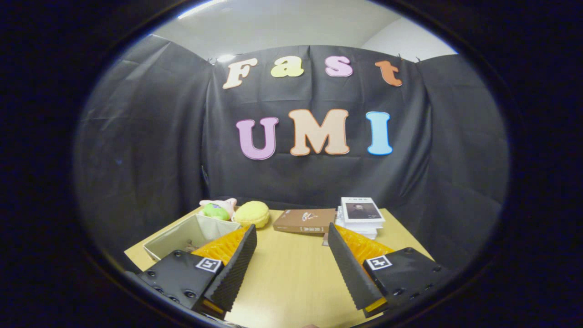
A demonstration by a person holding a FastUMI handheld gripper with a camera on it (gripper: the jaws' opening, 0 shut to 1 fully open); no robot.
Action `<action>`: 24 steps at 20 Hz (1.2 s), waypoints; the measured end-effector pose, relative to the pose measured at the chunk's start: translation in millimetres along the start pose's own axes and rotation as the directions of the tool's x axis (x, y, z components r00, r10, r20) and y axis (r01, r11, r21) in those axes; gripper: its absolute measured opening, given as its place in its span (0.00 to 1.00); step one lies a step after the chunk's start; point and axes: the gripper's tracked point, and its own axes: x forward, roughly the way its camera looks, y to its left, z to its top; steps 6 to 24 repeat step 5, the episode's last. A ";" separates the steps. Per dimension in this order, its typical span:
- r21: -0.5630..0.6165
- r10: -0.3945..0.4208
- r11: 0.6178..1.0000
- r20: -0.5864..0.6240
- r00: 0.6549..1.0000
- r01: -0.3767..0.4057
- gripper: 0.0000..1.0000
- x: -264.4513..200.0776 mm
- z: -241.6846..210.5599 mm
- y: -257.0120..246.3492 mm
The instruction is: Open the storage box then place both shoes into the box .Put the left shoe in first, then the right shoe, with the right side of both shoes facing outward in a uniform manner.
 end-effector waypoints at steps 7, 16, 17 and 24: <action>-0.019 -0.036 0.999 0.058 0.998 0.037 0.99 -13.5 9.3 -30.2; -0.019 -0.036 0.999 0.058 0.998 0.037 0.99 -13.5 9.3 -30.2; -0.019 -0.036 0.999 0.058 0.998 0.037 0.99 -13.5 9.3 -30.2; -0.019 -0.036 0.999 0.058 0.998 0.037 0.99 -13.5 9.3 -30.2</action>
